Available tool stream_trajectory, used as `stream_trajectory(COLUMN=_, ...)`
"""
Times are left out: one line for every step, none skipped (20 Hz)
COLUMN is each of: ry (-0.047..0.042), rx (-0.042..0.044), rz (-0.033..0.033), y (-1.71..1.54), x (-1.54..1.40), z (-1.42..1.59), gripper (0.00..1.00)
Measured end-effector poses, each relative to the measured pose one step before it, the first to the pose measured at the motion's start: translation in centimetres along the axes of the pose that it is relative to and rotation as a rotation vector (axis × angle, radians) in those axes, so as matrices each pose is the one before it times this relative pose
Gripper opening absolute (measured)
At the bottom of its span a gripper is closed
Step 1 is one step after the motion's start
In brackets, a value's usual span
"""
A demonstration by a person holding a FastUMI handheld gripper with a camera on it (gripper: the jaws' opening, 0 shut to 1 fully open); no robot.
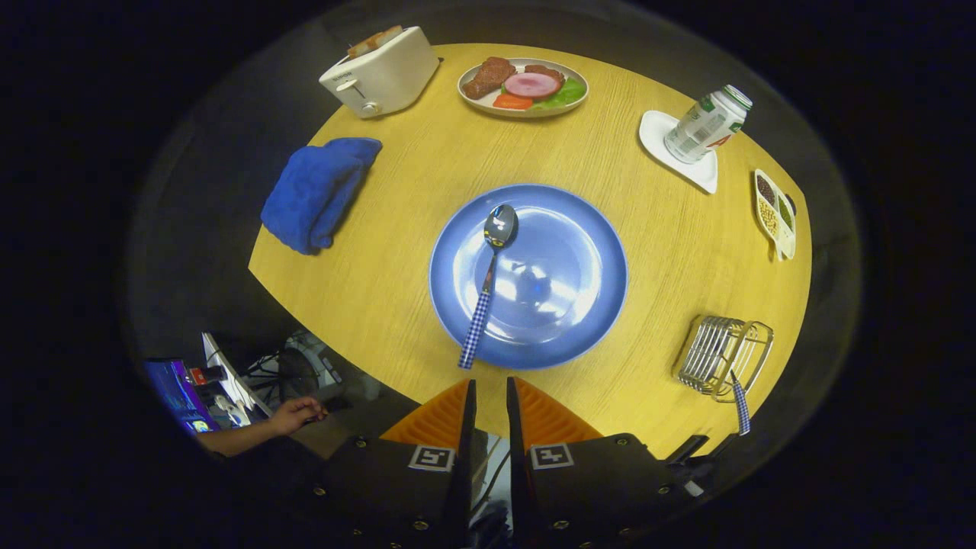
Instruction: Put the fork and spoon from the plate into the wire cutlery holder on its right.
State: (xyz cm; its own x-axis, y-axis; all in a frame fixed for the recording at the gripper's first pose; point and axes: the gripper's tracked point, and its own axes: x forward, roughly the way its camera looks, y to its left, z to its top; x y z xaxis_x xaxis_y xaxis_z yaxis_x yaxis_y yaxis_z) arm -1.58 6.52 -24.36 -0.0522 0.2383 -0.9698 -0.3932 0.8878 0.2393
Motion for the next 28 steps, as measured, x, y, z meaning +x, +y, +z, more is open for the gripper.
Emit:
stream_trajectory(ry=-0.00185, rx=0.01799, rz=0.00971, y=0.367, x=0.654, z=0.453, gripper=0.22)
stream_trajectory(ry=0.00212, rx=0.01585, rz=0.00770, y=0.435, x=0.687, z=0.223, gripper=0.22)
stream_trajectory(ry=0.00385, rx=0.00988, rz=0.00257, y=0.149, x=0.642, z=0.226, gripper=0.22)
stream_trajectory(ry=0.00497, rx=0.00545, rz=0.00077, y=0.185, x=0.477, z=-0.006, gripper=0.22)
stream_trajectory(ry=0.00354, rx=0.00479, rz=-0.00291, y=0.016, x=0.494, z=0.107, gripper=0.22)
stream_trajectory(ry=0.00413, rx=0.00356, rz=-0.00485, y=0.053, x=0.351, z=-0.048, gripper=0.22)
stream_trajectory(ry=0.00022, rx=0.00054, rz=-0.00712, y=-0.134, x=0.362, z=0.076, gripper=0.22)
stream_trajectory(ry=0.00044, rx=-0.00117, rz=-0.00151, y=0.036, x=0.357, z=0.077, gripper=0.22)
stream_trajectory(ry=0.00442, rx=0.00556, rz=0.00034, y=0.078, x=0.344, z=0.025, gripper=0.22)
stream_trajectory(ry=-0.00093, rx=0.00471, rz=-0.00239, y=0.050, x=0.457, z=0.134, gripper=0.22)
stream_trajectory(ry=0.00032, rx=0.00502, rz=-0.00660, y=-0.109, x=0.379, z=0.194, gripper=0.22)
stream_trajectory(ry=0.00174, rx=0.00460, rz=-0.00632, y=-0.042, x=0.509, z=0.057, gripper=0.22)
stream_trajectory(ry=0.00306, rx=0.00702, rz=-0.00152, y=-0.009, x=0.438, z=0.078, gripper=0.22)
stream_trajectory(ry=0.00728, rx=0.00720, rz=0.00216, y=0.155, x=0.466, z=0.001, gripper=0.22)
stream_trajectory(ry=0.00537, rx=0.00531, rz=0.00308, y=0.058, x=0.442, z=0.042, gripper=0.22)
stream_trajectory(ry=0.00333, rx=0.00327, rz=-0.00040, y=0.074, x=0.481, z=0.044, gripper=0.22)
stream_trajectory(ry=0.00364, rx=0.00134, rz=-0.00402, y=-0.060, x=0.380, z=0.046, gripper=0.22)
stream_trajectory(ry=0.00245, rx=-0.00353, rz=0.00070, y=0.089, x=0.467, z=0.075, gripper=0.22)
stream_trajectory(ry=0.00431, rx=-0.02034, rz=-0.00311, y=-0.084, x=0.500, z=0.066, gripper=0.22)
stream_trajectory(ry=0.00882, rx=-0.01613, rz=-0.01175, y=-0.316, x=0.415, z=-0.212, gripper=0.22)
stream_trajectory(ry=0.00684, rx=-0.01322, rz=-0.01760, y=-0.441, x=0.223, z=-0.137, gripper=0.22)
stream_trajectory(ry=0.00175, rx=-0.00692, rz=-0.00621, y=-0.088, x=0.289, z=0.074, gripper=0.22)
stream_trajectory(ry=0.00064, rx=-0.00074, rz=-0.00131, y=-0.054, x=0.148, z=0.126, gripper=0.22)
stream_trajectory(ry=0.00121, rx=0.00011, rz=-0.00005, y=-0.053, x=0.116, z=-0.118, gripper=0.22)
stream_trajectory(ry=0.00284, rx=-0.00280, rz=-0.00085, y=-0.127, x=-0.024, z=-0.035, gripper=0.22)
stream_trajectory(ry=0.00177, rx=-0.00656, rz=-0.00171, y=-0.080, x=0.027, z=-0.069, gripper=0.22)
stream_trajectory(ry=0.00348, rx=-0.00930, rz=-0.00177, y=-0.124, x=0.014, z=-0.057, gripper=0.22)
stream_trajectory(ry=0.00398, rx=-0.00903, rz=-0.00680, y=-0.224, x=0.084, z=-0.142, gripper=0.22)
